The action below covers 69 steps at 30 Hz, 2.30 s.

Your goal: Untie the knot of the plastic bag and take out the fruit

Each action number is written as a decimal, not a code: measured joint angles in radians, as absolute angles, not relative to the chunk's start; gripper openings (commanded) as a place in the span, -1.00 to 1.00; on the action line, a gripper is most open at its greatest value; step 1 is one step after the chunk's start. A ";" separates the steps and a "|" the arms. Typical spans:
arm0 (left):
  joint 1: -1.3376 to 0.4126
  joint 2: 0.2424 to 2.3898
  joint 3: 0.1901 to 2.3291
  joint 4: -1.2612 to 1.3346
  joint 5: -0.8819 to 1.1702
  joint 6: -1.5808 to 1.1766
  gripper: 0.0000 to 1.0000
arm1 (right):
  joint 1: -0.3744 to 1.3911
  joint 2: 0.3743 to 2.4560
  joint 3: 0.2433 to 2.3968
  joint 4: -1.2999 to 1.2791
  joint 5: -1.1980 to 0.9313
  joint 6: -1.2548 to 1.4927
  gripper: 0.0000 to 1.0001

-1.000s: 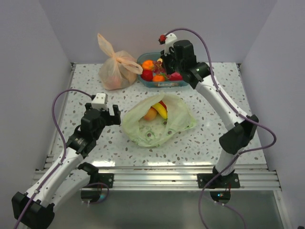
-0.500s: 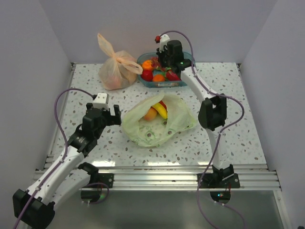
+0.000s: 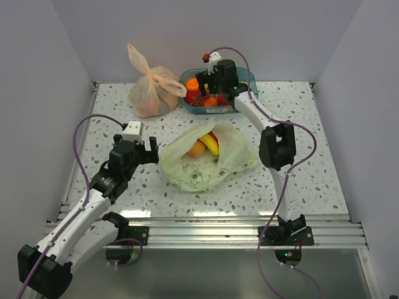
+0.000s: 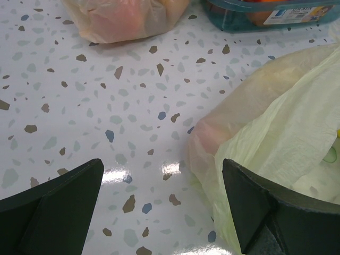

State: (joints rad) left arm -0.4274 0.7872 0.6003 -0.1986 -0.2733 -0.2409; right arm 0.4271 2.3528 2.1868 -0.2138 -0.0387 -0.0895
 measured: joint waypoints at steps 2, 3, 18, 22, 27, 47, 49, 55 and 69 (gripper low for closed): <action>-0.427 0.785 0.600 -0.199 -0.273 -0.241 1.00 | 0.427 2.297 2.122 -0.211 -0.047 -0.079 0.82; -0.427 0.785 0.600 -0.199 -0.273 -0.241 1.00 | 0.427 2.267 2.094 -0.216 -0.051 -0.075 0.82; -0.426 0.778 0.600 -0.199 -0.268 -0.239 1.00 | 0.560 1.654 1.592 -0.304 -0.091 0.011 0.82; -0.426 0.778 0.600 -0.199 -0.265 -0.239 1.00 | 0.624 1.569 1.461 -0.346 -0.090 0.028 0.76; -0.426 0.778 0.600 -0.199 -0.265 -0.239 1.00 | 0.682 1.527 1.300 -0.386 -0.092 0.054 0.51; -0.426 0.762 0.600 -0.199 -0.266 -0.239 1.00 | 0.796 1.621 0.959 0.096 0.200 0.707 0.73; -0.426 0.762 0.600 -0.199 -0.267 -0.239 1.00 | 0.800 1.650 0.959 0.126 0.240 0.759 0.78; -0.425 0.760 0.600 -0.199 -0.266 -0.239 1.00 | 0.810 1.745 0.957 0.203 0.335 0.877 0.80; -0.414 0.760 0.600 -0.199 -0.266 -0.239 1.00 | 0.813 1.887 0.957 0.376 0.437 0.946 0.52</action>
